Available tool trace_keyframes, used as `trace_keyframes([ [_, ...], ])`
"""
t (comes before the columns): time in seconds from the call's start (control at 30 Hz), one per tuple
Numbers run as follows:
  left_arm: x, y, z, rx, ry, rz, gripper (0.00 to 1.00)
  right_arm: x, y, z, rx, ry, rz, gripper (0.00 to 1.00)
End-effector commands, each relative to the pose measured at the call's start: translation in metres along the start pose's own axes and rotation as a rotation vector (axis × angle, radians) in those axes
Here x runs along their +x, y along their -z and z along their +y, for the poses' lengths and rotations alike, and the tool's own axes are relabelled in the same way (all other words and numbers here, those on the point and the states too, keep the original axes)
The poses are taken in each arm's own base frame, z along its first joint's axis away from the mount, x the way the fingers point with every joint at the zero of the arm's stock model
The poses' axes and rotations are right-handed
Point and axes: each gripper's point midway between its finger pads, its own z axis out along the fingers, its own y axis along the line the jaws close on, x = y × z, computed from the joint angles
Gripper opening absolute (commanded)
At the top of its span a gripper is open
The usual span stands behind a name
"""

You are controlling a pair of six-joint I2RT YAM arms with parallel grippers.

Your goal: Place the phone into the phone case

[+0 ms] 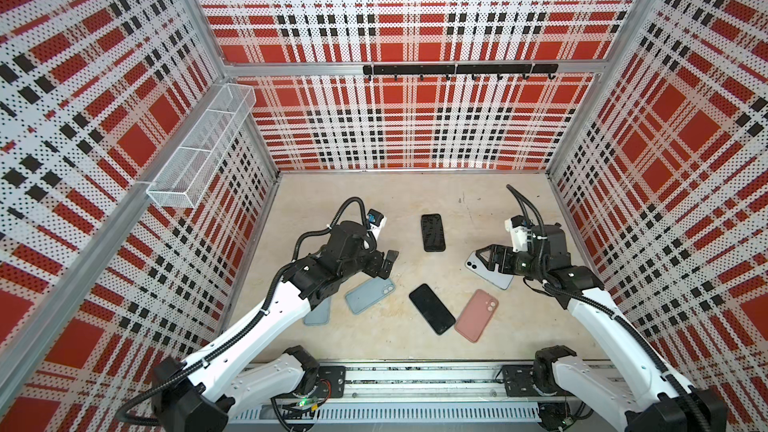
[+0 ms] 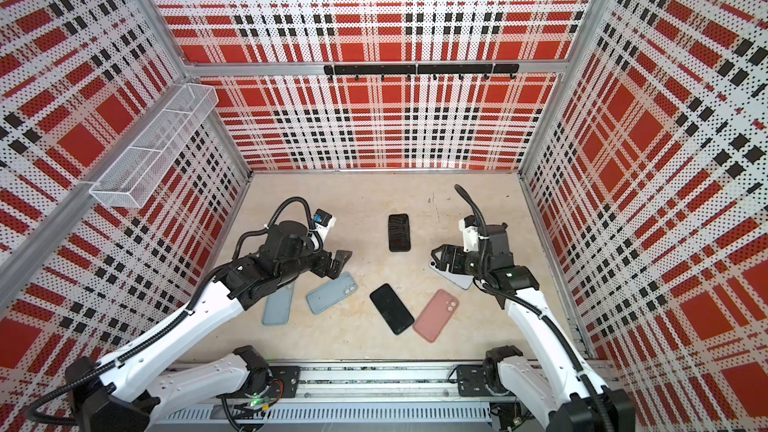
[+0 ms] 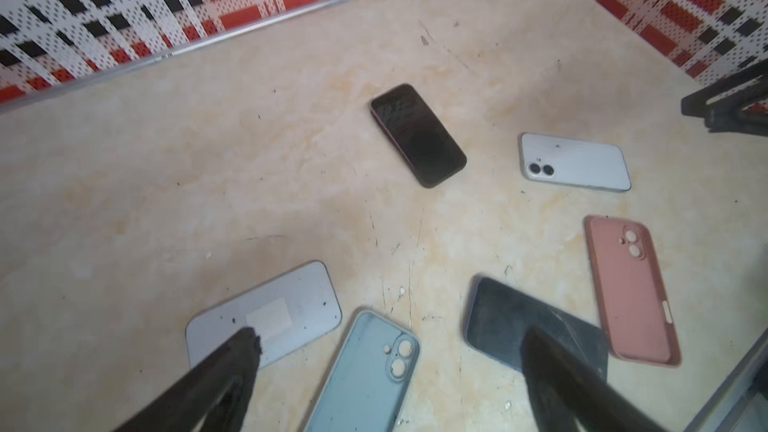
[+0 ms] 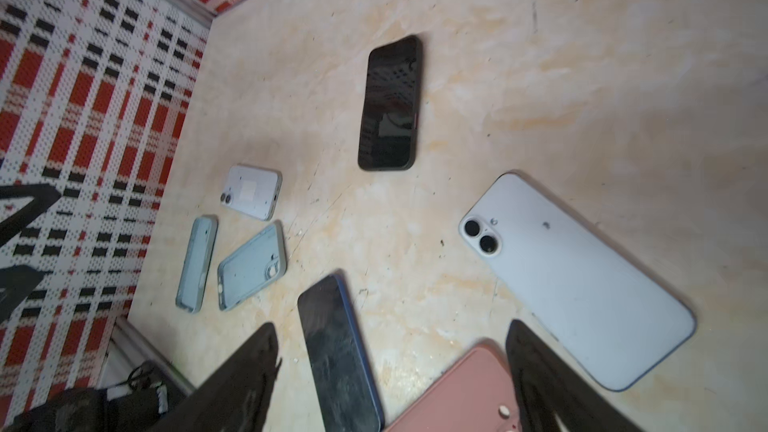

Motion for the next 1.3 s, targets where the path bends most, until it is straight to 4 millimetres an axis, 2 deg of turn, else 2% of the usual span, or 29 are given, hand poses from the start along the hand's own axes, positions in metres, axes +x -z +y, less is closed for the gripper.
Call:
trace_keyframes([
  [0.0, 0.015, -0.012, -0.001, 0.002, 0.155, 0.069, 1.00, 0.005, -0.011, 0.013, 0.005, 0.082, 0.060, 0.87],
  [0.1, 0.042, -0.028, -0.009, 0.040, 0.299, 0.142, 1.00, 0.016, -0.028, 0.018, 0.031, 0.112, 0.120, 0.88],
  [0.2, 0.067, -0.041, -0.013, 0.044, 0.429, 0.197, 1.00, 0.027, -0.044, 0.035, -0.011, 0.148, 0.164, 0.88],
  [0.3, 0.084, -0.049, -0.013, 0.033, 0.481, 0.246, 1.00, 0.047, -0.062, 0.045, 0.009, 0.240, 0.240, 0.88],
  [0.47, 0.084, -0.050, -0.017, 0.059, 0.498, 0.305, 1.00, 0.078, -0.080, 0.056, 0.056, 0.358, 0.331, 0.90],
  [0.6, 0.083, -0.044, -0.015, 0.058, 0.564, 0.366, 1.00, 0.091, -0.080, 0.069, 0.057, 0.350, 0.365, 0.91],
  [0.87, 0.095, -0.025, 0.005, -0.036, 0.684, 0.518, 0.98, 0.077, -0.065, 0.083, 0.100, 0.193, 0.247, 0.90],
  [0.97, 0.106, -0.023, 0.021, -0.103, 0.692, 0.545, 0.98, 0.071, -0.071, 0.085, 0.092, 0.198, 0.208, 0.91],
  [1.1, 0.115, -0.024, 0.049, -0.239, 0.688, 0.500, 0.99, 0.063, -0.085, 0.087, 0.136, 0.244, 0.239, 0.91],
  [1.27, 0.123, -0.023, 0.080, -0.332, 0.900, 0.448, 1.00, 0.053, -0.097, 0.109, 0.110, 0.228, 0.278, 0.91],
])
